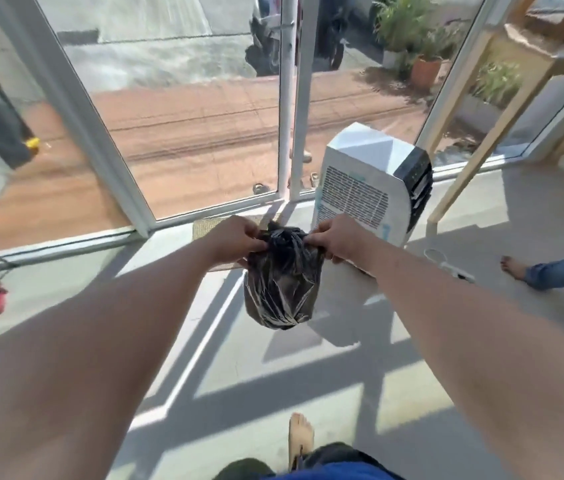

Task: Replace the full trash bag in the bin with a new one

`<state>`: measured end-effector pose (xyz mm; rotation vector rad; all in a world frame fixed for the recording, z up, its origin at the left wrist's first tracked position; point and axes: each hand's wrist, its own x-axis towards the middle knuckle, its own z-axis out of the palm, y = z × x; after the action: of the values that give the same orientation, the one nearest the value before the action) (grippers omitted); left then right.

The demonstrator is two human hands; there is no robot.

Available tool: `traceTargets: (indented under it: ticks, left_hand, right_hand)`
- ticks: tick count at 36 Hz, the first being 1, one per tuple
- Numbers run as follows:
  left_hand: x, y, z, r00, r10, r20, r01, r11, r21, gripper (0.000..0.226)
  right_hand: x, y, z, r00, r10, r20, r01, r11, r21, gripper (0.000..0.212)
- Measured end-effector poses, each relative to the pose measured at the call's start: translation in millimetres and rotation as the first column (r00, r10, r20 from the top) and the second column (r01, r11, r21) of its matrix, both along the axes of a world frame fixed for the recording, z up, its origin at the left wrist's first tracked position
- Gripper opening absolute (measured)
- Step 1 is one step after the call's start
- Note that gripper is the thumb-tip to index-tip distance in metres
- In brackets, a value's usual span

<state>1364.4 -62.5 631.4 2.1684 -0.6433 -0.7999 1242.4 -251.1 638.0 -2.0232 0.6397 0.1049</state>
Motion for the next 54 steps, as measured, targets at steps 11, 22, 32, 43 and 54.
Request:
traceTargets:
  ticks: [11,22,32,43,54]
  left_hand:
    - [136.8,88.6,-24.3,0.945,0.317,0.084,-0.319,0.948,0.006,0.02]
    - [316.2,175.1,-109.4,0.881,0.471,0.039,-0.472,0.881,0.035,0.014]
    - [495.8,253.5,-270.9,0.88,0.453,-0.143,-0.42,0.882,0.214,0.012]
    - [620.3,269.4,-525.6,0.844,0.529,-0.087,-0.478,0.817,0.323,0.012]
    - [649.2,266.1,-727.4,0.818,0.574,-0.029,-0.513,0.752,0.414,0.012]
  right_hand:
    - [201.4,65.6,-29.0,0.973,0.226,-0.033,-0.227,0.974,-0.021,0.019]
    - [389.2,164.2,-108.1,0.963,0.226,-0.147,-0.205,0.969,0.14,0.016]
    - [578.3,246.9,-270.0,0.931,0.116,-0.345,-0.02,0.962,0.271,0.017]
    - [713.1,272.4,-534.3,0.918,0.099,-0.384,0.013,0.96,0.279,0.014]
    - [749.9,269.7,-730.3,0.883,0.098,-0.459,0.031,0.963,0.267,0.017]
